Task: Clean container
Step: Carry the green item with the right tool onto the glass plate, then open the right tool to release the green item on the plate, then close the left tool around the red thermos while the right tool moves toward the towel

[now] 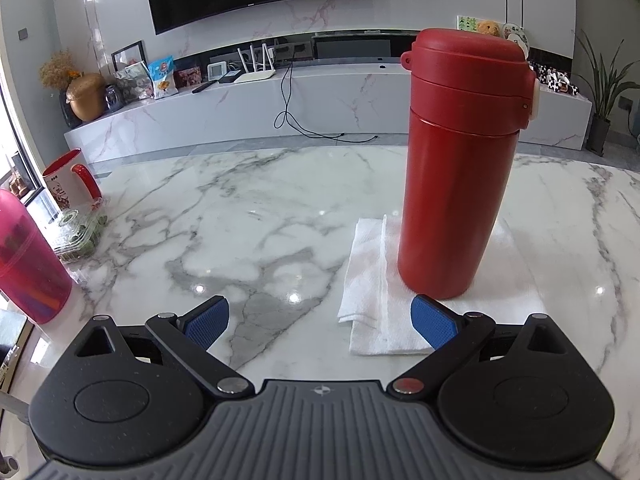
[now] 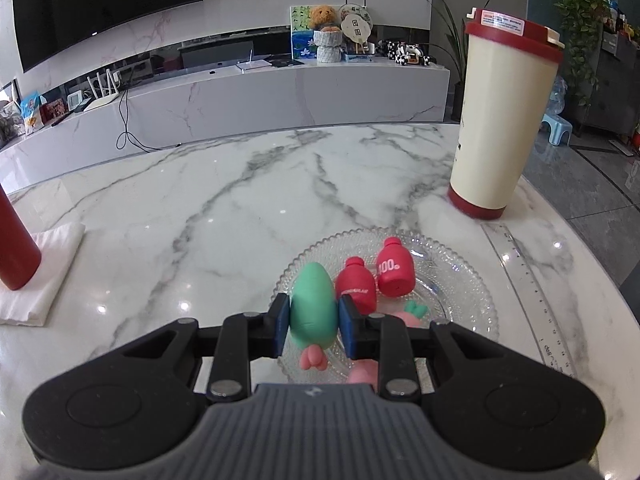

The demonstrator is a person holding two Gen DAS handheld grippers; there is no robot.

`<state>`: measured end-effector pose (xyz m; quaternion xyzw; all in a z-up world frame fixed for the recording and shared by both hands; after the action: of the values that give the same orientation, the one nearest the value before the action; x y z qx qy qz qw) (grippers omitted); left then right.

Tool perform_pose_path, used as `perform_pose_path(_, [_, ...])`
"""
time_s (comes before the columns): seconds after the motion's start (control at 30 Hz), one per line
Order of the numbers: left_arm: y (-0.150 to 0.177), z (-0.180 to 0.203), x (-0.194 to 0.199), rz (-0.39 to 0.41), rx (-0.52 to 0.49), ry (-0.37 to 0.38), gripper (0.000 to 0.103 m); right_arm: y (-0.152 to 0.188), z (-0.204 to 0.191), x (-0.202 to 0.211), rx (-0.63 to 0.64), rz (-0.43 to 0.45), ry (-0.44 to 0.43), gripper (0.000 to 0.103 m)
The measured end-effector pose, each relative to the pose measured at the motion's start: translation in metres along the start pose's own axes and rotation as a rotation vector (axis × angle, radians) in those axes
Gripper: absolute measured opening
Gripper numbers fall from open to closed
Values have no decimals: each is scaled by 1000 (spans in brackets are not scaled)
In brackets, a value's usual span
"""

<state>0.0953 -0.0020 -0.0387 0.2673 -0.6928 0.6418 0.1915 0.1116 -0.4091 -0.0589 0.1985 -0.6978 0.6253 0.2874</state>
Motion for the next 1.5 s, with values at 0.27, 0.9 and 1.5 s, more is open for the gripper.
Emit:
perform_pose_path(0.27, [-1,0,2,8,6,10,99,1,2,-3,-10,-14,16,30])
perform_pose_path(0.9, [-10,6,14,49,30,39,99,-13,-55,19,56,81,-88,61])
perform_pose_path(1.5, [-16,27,20,129,-16,132,99,-11,-138,17,100,49,-281,71])
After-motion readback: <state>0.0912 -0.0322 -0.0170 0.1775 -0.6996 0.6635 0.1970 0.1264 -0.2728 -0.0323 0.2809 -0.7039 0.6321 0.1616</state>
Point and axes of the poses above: each gripper's, at about its wrist camera, not at the fingertips, and x roughly against the way its jaws point, z to its right, y to its underside, the point moved 3 cm from there along -x, roughly the way its jaws point, and after that the axes turned 5 degrees about z, right-handed, at the moved point
